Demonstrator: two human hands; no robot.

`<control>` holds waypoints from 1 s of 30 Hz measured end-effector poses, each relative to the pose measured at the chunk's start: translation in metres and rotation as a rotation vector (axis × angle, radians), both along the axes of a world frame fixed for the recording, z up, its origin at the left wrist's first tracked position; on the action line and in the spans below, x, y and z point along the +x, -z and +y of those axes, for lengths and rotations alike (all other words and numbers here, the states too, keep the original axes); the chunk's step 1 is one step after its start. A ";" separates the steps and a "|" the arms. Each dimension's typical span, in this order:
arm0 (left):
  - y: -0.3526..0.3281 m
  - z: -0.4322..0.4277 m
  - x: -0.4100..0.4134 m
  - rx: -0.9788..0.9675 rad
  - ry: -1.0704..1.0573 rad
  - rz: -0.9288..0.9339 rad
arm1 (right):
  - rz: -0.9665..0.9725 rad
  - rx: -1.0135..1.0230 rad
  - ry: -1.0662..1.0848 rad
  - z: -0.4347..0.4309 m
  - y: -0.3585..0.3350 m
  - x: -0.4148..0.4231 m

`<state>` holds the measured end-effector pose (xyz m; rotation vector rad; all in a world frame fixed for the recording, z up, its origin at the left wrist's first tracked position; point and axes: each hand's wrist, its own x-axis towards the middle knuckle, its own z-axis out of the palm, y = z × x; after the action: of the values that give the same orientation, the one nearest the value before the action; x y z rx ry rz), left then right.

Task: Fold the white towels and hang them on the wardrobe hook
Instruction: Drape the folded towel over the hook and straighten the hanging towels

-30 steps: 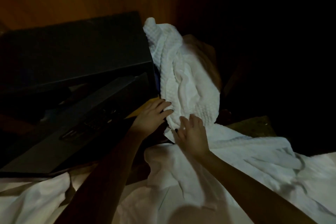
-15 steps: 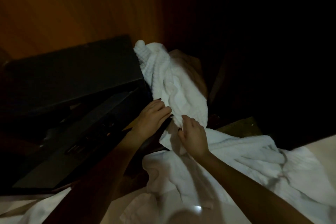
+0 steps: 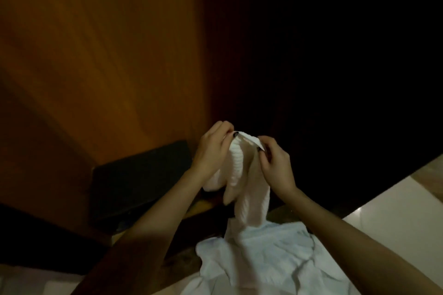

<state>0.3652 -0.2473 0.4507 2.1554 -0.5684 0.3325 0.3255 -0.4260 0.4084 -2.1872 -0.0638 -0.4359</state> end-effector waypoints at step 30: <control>-0.644 0.041 -0.183 -0.215 0.054 -0.134 | -0.420 -0.139 -0.278 -0.017 -0.647 -0.144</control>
<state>0.1818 -0.2061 1.0946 1.9178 -0.6355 0.4890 0.1815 -0.4427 1.0553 -2.1444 -0.6351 -0.7400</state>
